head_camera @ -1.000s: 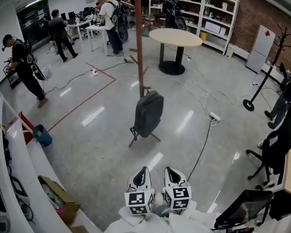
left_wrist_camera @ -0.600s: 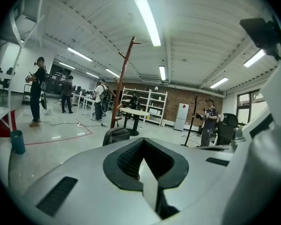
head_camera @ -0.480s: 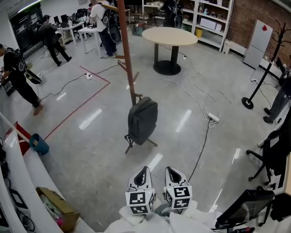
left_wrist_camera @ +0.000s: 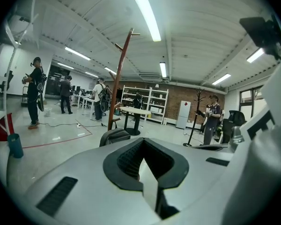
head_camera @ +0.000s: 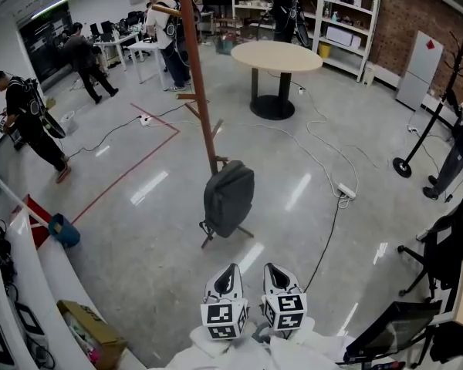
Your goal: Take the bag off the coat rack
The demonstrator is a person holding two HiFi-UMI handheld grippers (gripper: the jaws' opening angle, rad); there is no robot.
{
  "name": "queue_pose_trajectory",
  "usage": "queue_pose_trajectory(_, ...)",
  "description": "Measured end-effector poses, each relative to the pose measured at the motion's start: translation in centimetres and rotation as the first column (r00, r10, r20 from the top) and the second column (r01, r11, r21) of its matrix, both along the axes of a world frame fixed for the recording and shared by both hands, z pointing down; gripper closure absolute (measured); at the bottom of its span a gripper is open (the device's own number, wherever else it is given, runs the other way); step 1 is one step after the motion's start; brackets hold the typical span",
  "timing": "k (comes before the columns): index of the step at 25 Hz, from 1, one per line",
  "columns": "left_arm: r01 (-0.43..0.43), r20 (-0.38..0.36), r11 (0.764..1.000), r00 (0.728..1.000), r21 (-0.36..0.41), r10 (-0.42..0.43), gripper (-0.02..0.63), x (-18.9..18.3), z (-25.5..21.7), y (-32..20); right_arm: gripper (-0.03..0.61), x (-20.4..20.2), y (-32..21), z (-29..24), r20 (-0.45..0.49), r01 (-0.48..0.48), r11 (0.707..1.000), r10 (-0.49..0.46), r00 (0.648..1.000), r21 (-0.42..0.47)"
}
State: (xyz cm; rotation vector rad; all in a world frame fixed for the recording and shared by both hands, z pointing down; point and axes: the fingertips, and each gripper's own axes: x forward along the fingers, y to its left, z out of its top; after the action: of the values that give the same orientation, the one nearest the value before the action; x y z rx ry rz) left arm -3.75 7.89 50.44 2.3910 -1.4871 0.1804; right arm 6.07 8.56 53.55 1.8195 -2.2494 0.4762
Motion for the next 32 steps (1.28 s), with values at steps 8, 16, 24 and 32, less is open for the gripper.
queue_pose_trajectory(8,-0.001,0.001,1.000,1.000,-0.008,0.001,0.612,0.7,0.1,-2.7,0.568,1.2,-2.2,0.8,0.008,-0.019,1.000,0.019,1.000,-0.025)
queue_pose_trajectory(16,0.002,0.011,1.000,1.000,0.002,-0.002,0.612,1.0,0.0,-5.5,0.568,1.6,-4.9,0.7,0.012,-0.013,1.000,0.014,1.000,-0.018)
queue_pose_trajectory(24,0.015,0.013,1.000,1.000,0.017,-0.015,0.612,0.6,-0.3,-8.2,0.568,0.9,-7.9,0.4,0.002,0.008,1.000,-0.008,1.000,0.003)
queue_pose_trajectory(32,0.005,0.011,1.000,1.000,0.029,-0.005,0.612,0.6,-0.8,-11.4,0.568,0.9,-11.0,0.1,-0.005,0.003,1.000,-0.003,1.000,0.008)
